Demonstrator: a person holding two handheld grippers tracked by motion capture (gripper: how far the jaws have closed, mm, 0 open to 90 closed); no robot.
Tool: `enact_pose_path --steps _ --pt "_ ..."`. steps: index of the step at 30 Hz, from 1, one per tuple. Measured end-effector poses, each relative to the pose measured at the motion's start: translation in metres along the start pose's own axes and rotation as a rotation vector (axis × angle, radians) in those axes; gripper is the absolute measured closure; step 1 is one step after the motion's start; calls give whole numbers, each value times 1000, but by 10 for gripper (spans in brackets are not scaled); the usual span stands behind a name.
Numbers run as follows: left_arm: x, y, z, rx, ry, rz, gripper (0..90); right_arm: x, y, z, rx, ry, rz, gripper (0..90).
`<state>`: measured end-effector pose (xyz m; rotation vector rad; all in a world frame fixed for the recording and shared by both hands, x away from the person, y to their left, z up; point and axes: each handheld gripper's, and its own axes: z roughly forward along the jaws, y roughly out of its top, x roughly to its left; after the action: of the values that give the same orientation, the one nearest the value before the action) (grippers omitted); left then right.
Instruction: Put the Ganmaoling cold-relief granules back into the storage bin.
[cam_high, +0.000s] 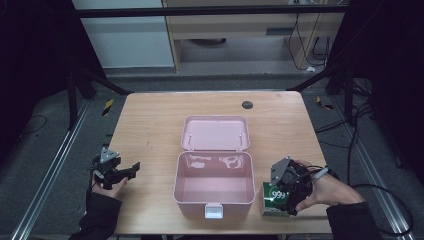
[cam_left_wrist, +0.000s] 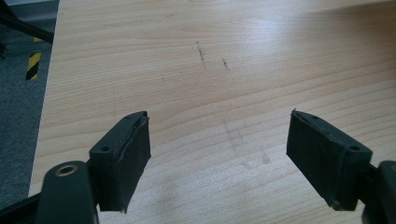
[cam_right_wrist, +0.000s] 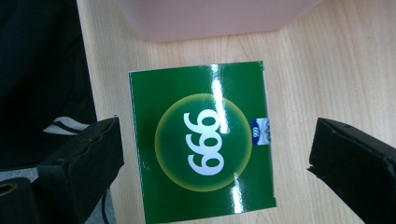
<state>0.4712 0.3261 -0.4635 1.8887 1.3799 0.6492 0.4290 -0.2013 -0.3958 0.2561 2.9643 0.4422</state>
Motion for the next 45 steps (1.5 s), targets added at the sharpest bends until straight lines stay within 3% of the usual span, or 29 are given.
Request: enact_pose_path --steps 27,45 --pt "0 0 1 2 0 2 212 2 -7 31 35 33 6 23" --pt "0 0 1 2 1 1 214 0 -12 45 51 63 24 90"
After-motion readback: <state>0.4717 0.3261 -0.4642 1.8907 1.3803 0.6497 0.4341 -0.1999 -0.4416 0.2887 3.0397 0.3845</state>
